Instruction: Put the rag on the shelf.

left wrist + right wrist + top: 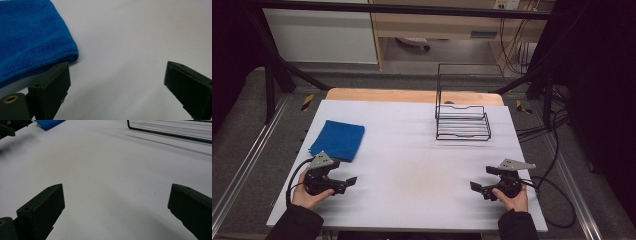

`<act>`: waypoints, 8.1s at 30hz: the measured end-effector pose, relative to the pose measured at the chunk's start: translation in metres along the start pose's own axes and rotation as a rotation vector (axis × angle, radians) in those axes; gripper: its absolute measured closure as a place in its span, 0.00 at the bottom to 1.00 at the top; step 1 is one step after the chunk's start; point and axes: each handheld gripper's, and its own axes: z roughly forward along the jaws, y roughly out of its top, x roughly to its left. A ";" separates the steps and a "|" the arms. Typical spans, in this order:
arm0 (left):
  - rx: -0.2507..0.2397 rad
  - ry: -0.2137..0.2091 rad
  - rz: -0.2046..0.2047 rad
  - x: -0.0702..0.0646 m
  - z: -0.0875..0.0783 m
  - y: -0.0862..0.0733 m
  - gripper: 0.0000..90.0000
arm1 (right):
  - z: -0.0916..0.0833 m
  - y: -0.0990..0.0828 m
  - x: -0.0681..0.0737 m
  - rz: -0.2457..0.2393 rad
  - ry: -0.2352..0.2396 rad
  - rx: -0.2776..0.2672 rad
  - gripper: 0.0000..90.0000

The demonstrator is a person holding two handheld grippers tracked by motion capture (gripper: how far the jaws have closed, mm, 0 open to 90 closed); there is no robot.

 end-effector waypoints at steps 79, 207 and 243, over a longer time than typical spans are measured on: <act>0.104 0.145 -0.113 0.037 0.032 0.038 0.96 | 0.002 0.001 0.000 -0.002 -0.005 0.021 0.02; 0.047 0.095 -0.014 -0.002 0.006 0.015 0.07 | 0.199 0.077 0.113 -0.016 0.027 0.215 0.81; 0.054 0.084 0.001 -0.007 0.009 0.014 0.06 | 0.106 0.063 0.076 0.082 -0.124 0.271 0.96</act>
